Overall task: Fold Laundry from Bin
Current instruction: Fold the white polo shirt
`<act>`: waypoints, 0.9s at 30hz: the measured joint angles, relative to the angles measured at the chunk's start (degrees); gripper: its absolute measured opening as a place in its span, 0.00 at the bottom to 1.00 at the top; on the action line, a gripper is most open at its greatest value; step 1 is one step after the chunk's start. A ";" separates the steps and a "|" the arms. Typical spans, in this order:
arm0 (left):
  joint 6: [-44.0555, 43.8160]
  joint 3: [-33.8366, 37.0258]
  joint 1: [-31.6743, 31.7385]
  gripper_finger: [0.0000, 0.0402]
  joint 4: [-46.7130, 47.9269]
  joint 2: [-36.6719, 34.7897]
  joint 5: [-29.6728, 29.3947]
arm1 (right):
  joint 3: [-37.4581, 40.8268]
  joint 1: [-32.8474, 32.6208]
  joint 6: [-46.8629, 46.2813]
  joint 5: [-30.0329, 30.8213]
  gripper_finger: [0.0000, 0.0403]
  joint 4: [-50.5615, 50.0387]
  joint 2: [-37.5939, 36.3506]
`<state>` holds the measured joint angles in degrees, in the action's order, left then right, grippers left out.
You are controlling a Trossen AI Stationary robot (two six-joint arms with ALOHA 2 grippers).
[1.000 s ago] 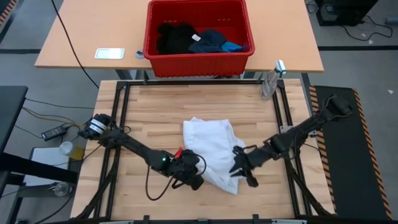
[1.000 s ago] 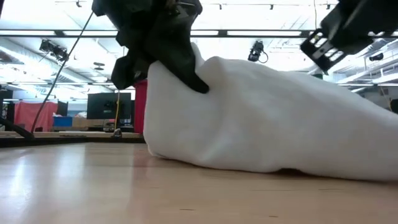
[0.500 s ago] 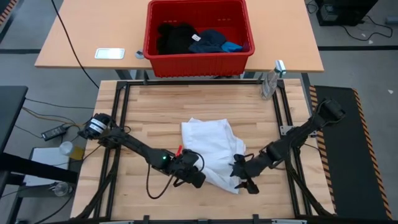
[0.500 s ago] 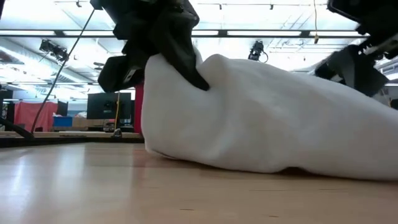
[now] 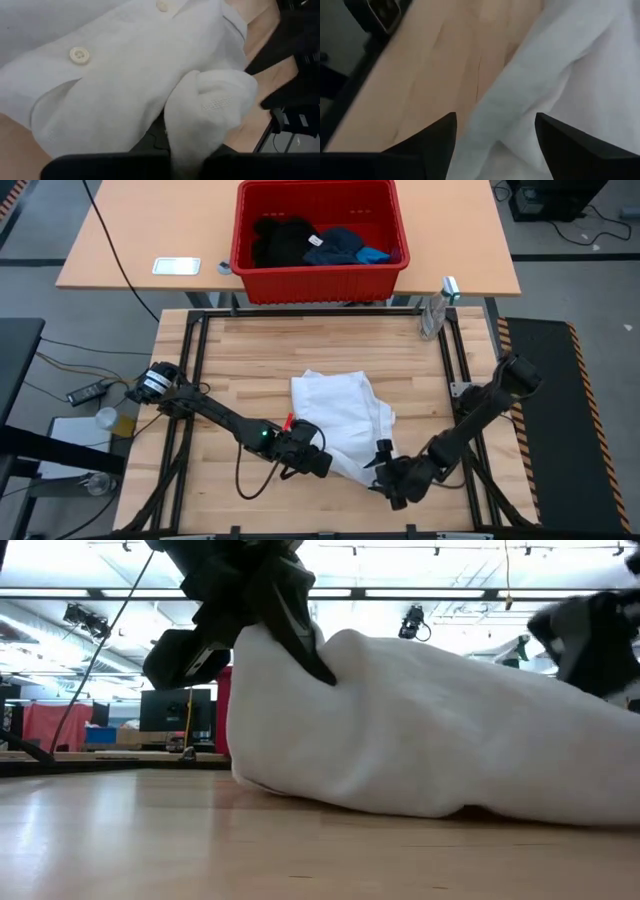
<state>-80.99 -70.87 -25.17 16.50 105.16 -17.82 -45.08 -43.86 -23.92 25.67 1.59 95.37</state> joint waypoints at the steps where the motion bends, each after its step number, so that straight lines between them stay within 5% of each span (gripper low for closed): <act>1: 0.00 0.02 0.00 0.03 0.04 0.00 0.01 | 0.00 0.00 -0.03 0.02 0.67 0.32 1.04; 11: -0.44 0.01 -0.02 0.03 0.08 0.00 0.76 | 0.00 0.20 -1.64 2.93 0.59 -0.10 6.72; 14: -0.39 0.01 -0.02 0.03 0.08 0.00 0.76 | 0.00 0.26 -1.55 1.02 0.46 0.29 6.63; 20: 4.31 0.01 -0.02 0.03 -0.55 0.00 0.72 | 0.05 1.29 -0.19 -2.68 0.06 -0.46 4.02; 27: 20.70 0.02 -0.78 0.03 -2.64 -2.51 0.55 | 0.07 4.84 1.40 -14.39 0.04 -7.53 -7.82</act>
<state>-60.29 -70.85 -25.95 13.86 102.66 -17.28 -45.01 -39.02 -22.52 11.29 -5.93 87.55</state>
